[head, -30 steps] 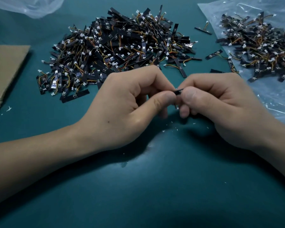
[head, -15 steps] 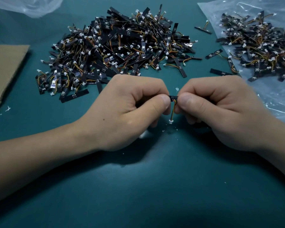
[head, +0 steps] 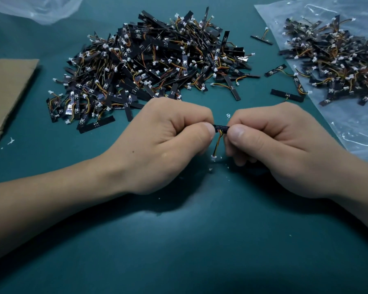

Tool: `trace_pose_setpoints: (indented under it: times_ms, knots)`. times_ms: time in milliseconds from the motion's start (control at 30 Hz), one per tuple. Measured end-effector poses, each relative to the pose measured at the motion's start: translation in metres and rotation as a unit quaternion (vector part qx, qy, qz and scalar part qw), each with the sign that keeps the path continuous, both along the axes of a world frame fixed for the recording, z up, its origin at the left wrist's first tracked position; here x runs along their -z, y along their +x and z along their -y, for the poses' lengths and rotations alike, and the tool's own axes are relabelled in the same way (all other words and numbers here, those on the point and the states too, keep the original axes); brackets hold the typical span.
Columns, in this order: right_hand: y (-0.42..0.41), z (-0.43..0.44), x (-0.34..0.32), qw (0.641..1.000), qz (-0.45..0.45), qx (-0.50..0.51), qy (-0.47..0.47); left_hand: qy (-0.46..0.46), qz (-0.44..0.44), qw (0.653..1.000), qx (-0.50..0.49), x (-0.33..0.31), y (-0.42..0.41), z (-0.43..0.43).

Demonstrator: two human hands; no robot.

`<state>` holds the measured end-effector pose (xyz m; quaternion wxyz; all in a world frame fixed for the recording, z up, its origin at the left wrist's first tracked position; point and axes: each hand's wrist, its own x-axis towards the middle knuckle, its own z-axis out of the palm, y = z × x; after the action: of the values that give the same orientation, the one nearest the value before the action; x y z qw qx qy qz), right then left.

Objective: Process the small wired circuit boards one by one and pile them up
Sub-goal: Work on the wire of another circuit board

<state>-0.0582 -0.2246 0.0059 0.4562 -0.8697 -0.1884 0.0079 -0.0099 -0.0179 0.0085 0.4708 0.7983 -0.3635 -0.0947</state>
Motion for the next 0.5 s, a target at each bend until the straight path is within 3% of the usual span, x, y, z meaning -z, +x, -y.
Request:
trace_pose_setpoints:
  times_ms: [500]
  knots:
    - [-0.0018, 0.0032, -0.0025, 1.0, 0.022, -0.018, -0.001, 0.001, 0.023, 0.999, 0.028, 0.0016, -0.0006, -0.0006]
